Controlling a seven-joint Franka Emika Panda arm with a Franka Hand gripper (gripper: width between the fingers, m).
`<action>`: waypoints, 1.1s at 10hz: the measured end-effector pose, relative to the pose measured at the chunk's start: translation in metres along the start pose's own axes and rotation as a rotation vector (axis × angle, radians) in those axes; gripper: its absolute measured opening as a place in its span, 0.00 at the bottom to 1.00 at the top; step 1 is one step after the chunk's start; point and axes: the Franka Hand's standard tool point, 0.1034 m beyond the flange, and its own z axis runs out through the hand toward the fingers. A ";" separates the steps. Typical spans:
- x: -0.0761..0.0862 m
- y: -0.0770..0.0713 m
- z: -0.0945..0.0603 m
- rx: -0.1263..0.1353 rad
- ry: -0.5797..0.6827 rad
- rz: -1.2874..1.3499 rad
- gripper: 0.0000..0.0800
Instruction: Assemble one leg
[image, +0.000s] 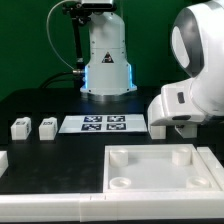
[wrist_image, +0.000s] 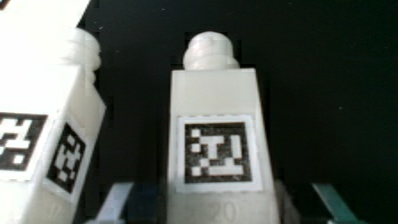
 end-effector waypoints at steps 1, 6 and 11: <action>-0.001 0.001 -0.003 0.000 0.000 -0.006 0.36; -0.056 0.026 -0.111 -0.003 0.074 -0.034 0.36; -0.019 0.057 -0.179 -0.004 0.548 -0.151 0.36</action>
Offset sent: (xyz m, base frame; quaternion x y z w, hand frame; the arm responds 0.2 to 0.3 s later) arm 0.0479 -0.0377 0.1000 -0.0120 -0.0063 -0.0484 0.9987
